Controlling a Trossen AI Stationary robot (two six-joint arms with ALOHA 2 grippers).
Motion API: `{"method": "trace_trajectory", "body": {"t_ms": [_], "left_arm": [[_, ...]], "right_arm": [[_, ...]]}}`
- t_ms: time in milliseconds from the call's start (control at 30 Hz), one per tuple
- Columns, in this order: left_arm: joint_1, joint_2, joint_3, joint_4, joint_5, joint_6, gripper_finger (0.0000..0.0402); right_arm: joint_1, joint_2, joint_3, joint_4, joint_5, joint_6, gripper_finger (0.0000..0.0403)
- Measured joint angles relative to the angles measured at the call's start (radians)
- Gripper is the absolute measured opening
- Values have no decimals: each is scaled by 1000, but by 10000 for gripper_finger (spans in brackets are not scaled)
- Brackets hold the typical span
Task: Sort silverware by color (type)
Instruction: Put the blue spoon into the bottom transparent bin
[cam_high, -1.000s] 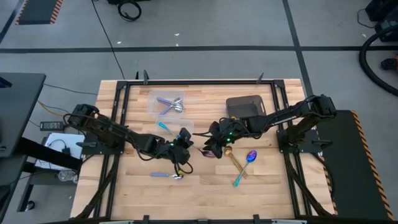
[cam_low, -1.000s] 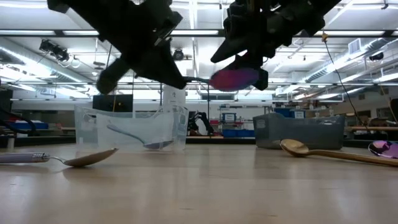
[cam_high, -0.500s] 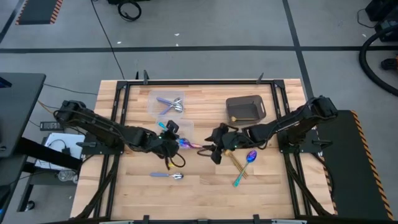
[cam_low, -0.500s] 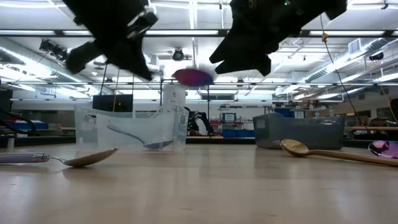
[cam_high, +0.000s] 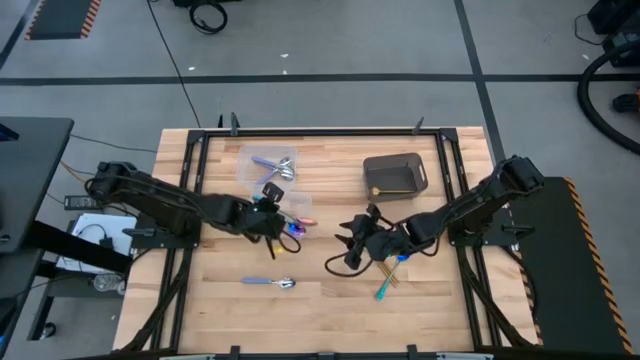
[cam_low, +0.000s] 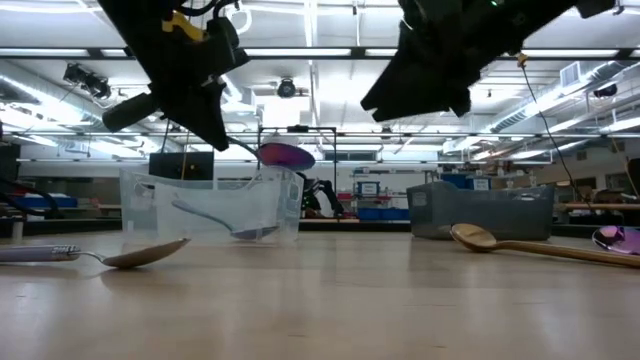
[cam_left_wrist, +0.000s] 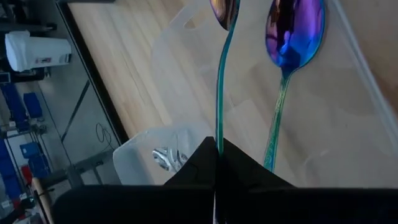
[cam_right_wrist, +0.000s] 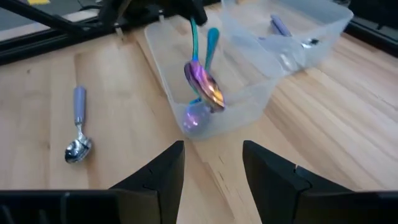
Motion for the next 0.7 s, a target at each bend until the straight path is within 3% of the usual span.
{"method": "trace_trajectory", "body": {"t_ms": [267,700], "left_arm": [[-13,-28,0,-63,-25,112,6],[12,-65,-12,-112,5,149,6]], "right_arm": [[65,0,-85,43,161,92,174],[78,0,-118,64,164,121,174]]}}
